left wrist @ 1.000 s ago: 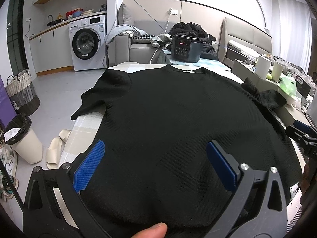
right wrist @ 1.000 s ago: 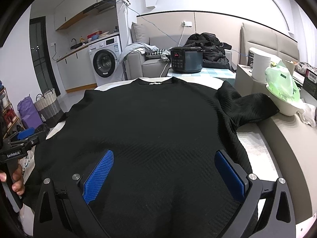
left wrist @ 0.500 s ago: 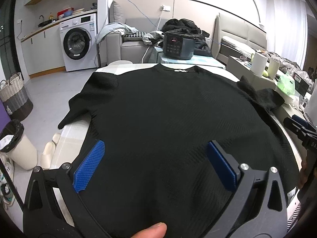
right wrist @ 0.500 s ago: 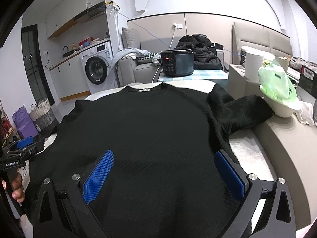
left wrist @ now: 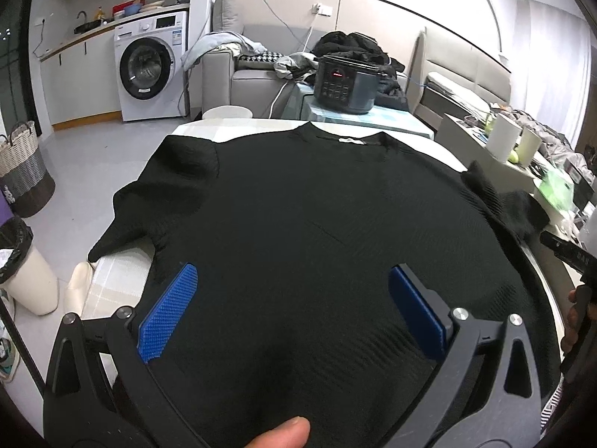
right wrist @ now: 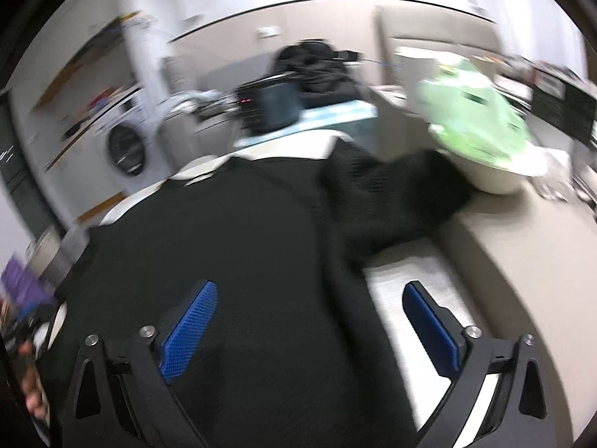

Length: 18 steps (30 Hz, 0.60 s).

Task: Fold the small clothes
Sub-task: 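Grasp the sweater's side edge and sleeve with the right gripper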

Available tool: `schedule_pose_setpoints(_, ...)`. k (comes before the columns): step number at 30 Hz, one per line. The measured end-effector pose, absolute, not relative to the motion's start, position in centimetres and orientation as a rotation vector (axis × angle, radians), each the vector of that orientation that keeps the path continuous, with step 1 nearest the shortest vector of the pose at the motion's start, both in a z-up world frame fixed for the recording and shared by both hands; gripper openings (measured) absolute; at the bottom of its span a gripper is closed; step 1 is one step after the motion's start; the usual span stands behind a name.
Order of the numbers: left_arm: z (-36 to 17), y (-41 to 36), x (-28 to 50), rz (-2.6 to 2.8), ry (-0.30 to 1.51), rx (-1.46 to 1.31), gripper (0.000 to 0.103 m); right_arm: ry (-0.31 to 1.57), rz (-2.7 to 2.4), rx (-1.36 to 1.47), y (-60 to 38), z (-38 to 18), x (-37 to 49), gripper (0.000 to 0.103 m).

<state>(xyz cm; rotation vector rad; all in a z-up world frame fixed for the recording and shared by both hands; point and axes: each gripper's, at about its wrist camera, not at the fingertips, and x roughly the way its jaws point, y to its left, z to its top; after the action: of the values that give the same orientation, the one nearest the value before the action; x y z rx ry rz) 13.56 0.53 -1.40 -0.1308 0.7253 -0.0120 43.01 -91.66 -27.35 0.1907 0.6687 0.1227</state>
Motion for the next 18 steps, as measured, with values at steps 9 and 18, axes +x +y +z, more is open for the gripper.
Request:
schedule_pose_setpoints(9,-3.3,2.6,15.9,0.024,0.765,-0.15,0.102,0.692,-0.053,0.526,-99.4,-29.5,47.5,0.084)
schedule_pose_setpoints(18,-4.3,5.1,17.0,0.09,0.779,-0.158,0.102,0.621,-0.182,0.396,-98.4,-27.4,49.4,0.076)
